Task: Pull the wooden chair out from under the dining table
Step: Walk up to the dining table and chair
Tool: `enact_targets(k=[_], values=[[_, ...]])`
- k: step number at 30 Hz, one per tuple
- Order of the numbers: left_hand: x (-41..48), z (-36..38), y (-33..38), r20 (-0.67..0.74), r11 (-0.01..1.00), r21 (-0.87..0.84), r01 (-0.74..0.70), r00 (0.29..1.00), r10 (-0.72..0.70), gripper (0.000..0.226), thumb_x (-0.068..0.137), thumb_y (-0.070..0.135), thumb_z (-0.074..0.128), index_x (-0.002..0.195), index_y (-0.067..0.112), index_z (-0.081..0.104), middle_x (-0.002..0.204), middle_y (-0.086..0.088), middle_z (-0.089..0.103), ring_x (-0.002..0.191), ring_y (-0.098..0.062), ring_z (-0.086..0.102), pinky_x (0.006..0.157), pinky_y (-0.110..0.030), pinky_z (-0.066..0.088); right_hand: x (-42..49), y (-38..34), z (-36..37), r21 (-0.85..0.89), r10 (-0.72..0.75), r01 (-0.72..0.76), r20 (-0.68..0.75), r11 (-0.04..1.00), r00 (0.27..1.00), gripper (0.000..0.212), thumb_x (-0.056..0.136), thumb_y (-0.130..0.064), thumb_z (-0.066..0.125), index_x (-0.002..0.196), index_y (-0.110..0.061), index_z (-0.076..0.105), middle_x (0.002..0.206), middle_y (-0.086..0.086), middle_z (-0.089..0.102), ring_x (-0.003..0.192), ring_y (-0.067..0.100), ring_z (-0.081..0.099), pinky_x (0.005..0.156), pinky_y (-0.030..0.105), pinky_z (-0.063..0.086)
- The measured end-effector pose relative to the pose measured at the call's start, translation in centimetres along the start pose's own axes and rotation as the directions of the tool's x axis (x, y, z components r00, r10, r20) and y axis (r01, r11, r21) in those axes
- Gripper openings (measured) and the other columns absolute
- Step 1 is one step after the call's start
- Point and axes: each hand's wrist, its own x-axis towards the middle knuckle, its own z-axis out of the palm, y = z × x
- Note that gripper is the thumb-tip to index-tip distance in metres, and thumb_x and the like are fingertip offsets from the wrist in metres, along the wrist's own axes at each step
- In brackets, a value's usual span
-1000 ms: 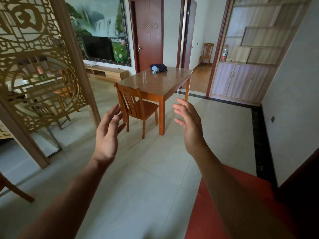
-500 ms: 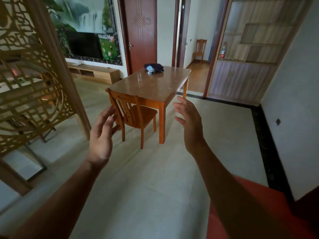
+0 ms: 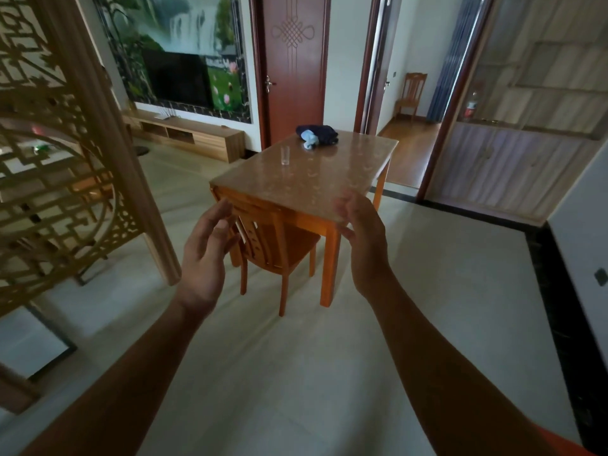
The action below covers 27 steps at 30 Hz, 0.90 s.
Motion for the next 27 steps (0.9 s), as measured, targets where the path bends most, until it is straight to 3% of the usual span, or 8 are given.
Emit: enact_targets(k=[3,7,14,20,24,27], values=[[5.4,0.0,-2.4,-0.009,1.000,-0.001,0.021,1.000,-0.021,0.034,0.111,0.036,0.038,0.136,0.055,0.053,0.137,0.032,0.060,0.131,0.004,0.057,0.094,-0.014,0.052,5.4,1.9,1.9,0.020,0.017,-0.017,0.019,1.000,1.000,0.056,0.096,-0.052,0.043,0.142,-0.022,0.052,0.146,0.005,0.057,0.134,0.021,0.055,0.112,0.054,0.047],[12.4,-1.0,-6.2,-0.029,1.000,0.001,0.025,0.999,-0.025,0.034,0.111,0.038,0.039,0.134,0.057,0.053,0.138,0.032,0.060,0.132,0.003,0.056,0.100,-0.027,0.050,12.2,4.7,4.7,0.034,0.044,-0.044,0.014,0.998,0.999,0.058,0.094,-0.052,0.043,0.141,-0.020,0.053,0.146,0.009,0.057,0.134,0.025,0.055,0.115,0.056,0.044],[25.5,-4.1,-13.6,-0.002,1.000,0.008,-0.002,1.000,0.002,0.031,0.110,0.039,0.040,0.132,0.057,0.054,0.133,0.032,0.062,0.128,0.004,0.059,0.095,-0.022,0.053,23.6,10.6,11.3,0.040,0.051,-0.050,-0.038,0.998,0.998,0.060,0.093,-0.051,0.044,0.141,-0.017,0.052,0.144,0.010,0.058,0.130,0.023,0.059,0.112,0.051,0.048],[37.7,-8.2,-19.9,0.071,1.000,0.010,0.028,0.997,-0.029,0.035,0.107,0.044,0.043,0.141,0.043,0.049,0.135,0.028,0.061,0.129,0.001,0.059,0.101,-0.027,0.049,33.1,15.5,17.4,0.006,0.007,-0.006,-0.130,1.000,0.991,0.054,0.090,-0.064,0.045,0.131,-0.032,0.059,0.135,0.001,0.066,0.121,0.012,0.064,0.109,0.048,0.051],[44.9,-9.7,-23.2,0.099,0.998,-0.026,0.061,0.993,-0.059,0.042,0.099,0.055,0.049,0.140,0.042,0.051,0.140,0.020,0.059,0.131,-0.003,0.059,0.105,-0.033,0.050,38.6,18.5,20.5,-0.001,0.036,-0.037,-0.179,0.999,0.983,0.049,0.098,-0.055,0.043,0.134,-0.027,0.059,0.134,-0.001,0.068,0.121,0.010,0.065,0.109,0.049,0.050],[49.6,-10.4,-25.9,0.126,0.996,-0.050,0.073,0.990,-0.067,0.047,0.091,0.069,0.056,0.134,0.049,0.055,0.143,0.014,0.059,0.133,-0.011,0.059,0.104,-0.034,0.051,42.1,20.8,22.4,-0.011,0.045,-0.049,-0.217,0.999,0.975,0.059,0.091,-0.063,0.046,0.135,-0.026,0.059,0.134,0.000,0.068,0.122,0.011,0.065,0.108,0.046,0.051]])
